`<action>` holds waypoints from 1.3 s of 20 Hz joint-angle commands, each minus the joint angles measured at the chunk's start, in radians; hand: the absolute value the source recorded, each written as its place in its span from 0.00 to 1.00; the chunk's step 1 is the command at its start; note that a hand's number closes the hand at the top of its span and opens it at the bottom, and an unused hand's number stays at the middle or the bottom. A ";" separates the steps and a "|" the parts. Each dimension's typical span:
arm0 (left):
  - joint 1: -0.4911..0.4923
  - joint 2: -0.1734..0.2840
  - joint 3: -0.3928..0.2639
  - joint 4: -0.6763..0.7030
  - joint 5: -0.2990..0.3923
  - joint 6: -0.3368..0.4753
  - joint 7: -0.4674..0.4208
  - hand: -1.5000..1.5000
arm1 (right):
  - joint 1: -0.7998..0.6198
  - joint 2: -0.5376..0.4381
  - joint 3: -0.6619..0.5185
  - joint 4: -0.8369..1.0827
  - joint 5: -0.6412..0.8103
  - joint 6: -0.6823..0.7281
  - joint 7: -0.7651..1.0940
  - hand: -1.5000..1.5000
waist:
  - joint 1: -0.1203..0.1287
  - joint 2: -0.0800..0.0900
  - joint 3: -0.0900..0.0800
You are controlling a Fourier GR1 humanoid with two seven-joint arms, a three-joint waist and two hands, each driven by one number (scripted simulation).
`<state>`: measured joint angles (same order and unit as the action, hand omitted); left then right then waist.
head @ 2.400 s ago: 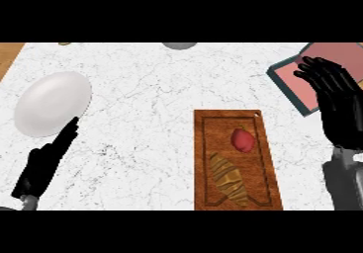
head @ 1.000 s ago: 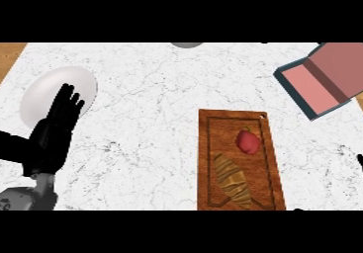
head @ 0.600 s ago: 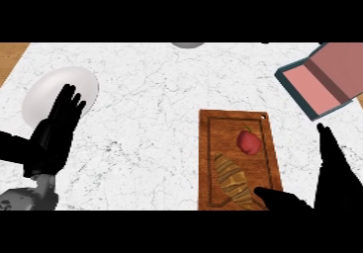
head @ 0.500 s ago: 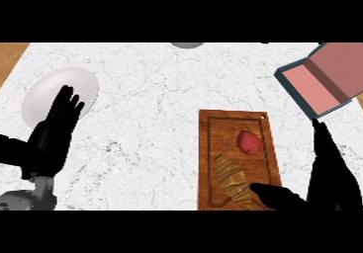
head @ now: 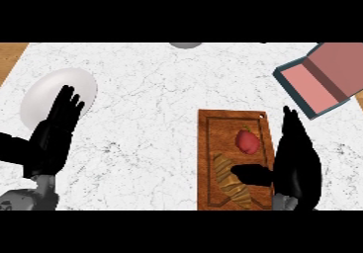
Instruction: Pick the bell pepper from the cutting board and place it in the cardboard box
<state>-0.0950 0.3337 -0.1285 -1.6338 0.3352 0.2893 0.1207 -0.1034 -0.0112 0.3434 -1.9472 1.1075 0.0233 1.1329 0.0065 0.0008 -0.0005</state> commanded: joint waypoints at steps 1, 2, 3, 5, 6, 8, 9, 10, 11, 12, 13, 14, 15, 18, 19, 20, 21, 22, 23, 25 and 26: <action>0.013 -0.011 0.000 -0.050 -0.001 0.010 0.051 0.50 | 0.011 0.011 -0.049 0.069 -0.038 -0.067 0.071 0.00 | -0.002 -0.001 0.001; -0.022 -0.032 -0.006 0.014 -0.047 0.032 0.009 0.50 | 0.016 0.011 0.012 0.140 -0.001 -0.145 0.076 0.00 | -0.004 0.001 0.001; 0.027 0.010 0.015 -0.086 0.005 -0.005 0.083 0.50 | -0.063 0.011 -0.010 0.071 -0.005 -0.047 0.163 0.00 | 0.002 -0.002 0.001; 0.002 -0.004 0.023 -0.057 -0.024 0.010 0.076 0.50 | -0.072 0.011 -0.041 0.135 0.009 -0.087 0.097 0.00 | -0.001 -0.001 0.001; -0.031 -0.006 0.023 -0.060 -0.033 0.013 0.104 0.50 | -0.023 0.011 -0.048 0.080 0.020 -0.066 0.063 0.00 | -0.006 -0.002 0.001; 0.038 -0.036 0.022 -0.017 -0.029 -0.027 -0.002 0.50 | -0.096 0.011 -0.012 0.122 0.011 -0.076 0.158 0.00 | -0.001 -0.001 0.000; -0.016 -0.010 0.053 -0.032 -0.007 -0.025 0.074 0.50 | -0.041 0.011 -0.021 0.099 0.018 -0.074 0.125 0.00 | -0.005 -0.002 0.000; -0.035 -0.004 0.053 -0.018 -0.019 -0.027 0.084 0.50 | -0.098 0.011 -0.023 0.191 -0.008 -0.134 0.124 0.00 | -0.002 0.000 0.001; -0.057 -0.002 0.074 0.032 -0.014 -0.051 0.059 0.50 | -0.068 0.011 -0.024 0.227 0.011 -0.167 0.074 0.00 | -0.004 0.001 0.001; 0.001 -0.038 0.031 -0.043 -0.058 0.004 0.061 0.50 | -0.102 0.011 -0.026 0.203 -0.019 -0.136 0.117 0.00 | -0.001 -0.001 0.001; -0.073 -0.019 0.084 0.049 -0.018 -0.045 0.057 0.50 | -0.040 0.011 0.025 0.199 0.013 -0.190 0.101 0.00 | -0.007 0.000 0.000; -0.039 -0.031 0.046 -0.025 -0.046 -0.021 0.081 0.50 | -0.058 0.011 -0.020 0.232 -0.013 -0.172 0.082 0.00 | -0.003 -0.001 0.001; -0.055 -0.044 0.060 0.034 -0.052 -0.025 0.044 0.50 | -0.032 0.011 -0.006 0.199 -0.023 -0.179 0.084 0.00 | -0.007 -0.001 0.001; 0.001 -0.045 0.075 -0.003 -0.043 -0.050 0.040 0.50 | -0.110 0.011 -0.100 0.278 -0.049 -0.150 0.037 0.00 | -0.002 0.000 0.000; -0.052 -0.074 0.063 0.082 -0.066 -0.052 -0.021 0.50 | -0.043 0.011 -0.059 0.258 -0.040 -0.178 0.047 0.00 | -0.010 0.000 0.000; -0.018 -0.077 0.056 0.029 -0.054 -0.051 0.035 0.50 | -0.122 0.011 -0.064 0.256 -0.029 -0.130 0.097 0.00 | -0.004 -0.001 0.000; 0.024 -0.050 0.056 -0.022 -0.070 -0.051 0.039 0.50 | -0.072 0.011 -0.028 0.342 -0.006 -0.236 0.071 0.00 | 0.001 -0.001 0.001; -0.009 -0.047 0.079 -0.027 -0.058 -0.050 0.075 0.50 | -0.086 0.011 -0.054 0.281 0.003 -0.157 0.086 0.00 | -0.004 -0.002 0.000; 0.019 -0.058 0.061 -0.067 -0.065 -0.041 0.075 0.50 | -0.112 0.011 -0.078 0.378 0.000 -0.221 0.055 0.00 | 0.001 -0.001 0.001; -0.037 -0.079 0.069 0.001 -0.078 -0.045 0.075 0.50 | -0.117 0.011 -0.068 0.374 -0.014 -0.207 0.055 0.00 | -0.005 -0.001 0.001; -0.048 -0.047 0.117 0.053 -0.047 -0.100 0.038 0.50 | -0.122 0.011 -0.075 0.346 -0.014 -0.190 0.072 0.00 | -0.006 0.000 0.000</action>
<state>-0.1197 0.2777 -0.0510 -1.6314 0.2770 0.2323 0.1784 -0.1934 -0.0041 0.2761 -1.6163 1.0966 -0.1404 1.0924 0.0029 0.0003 0.0002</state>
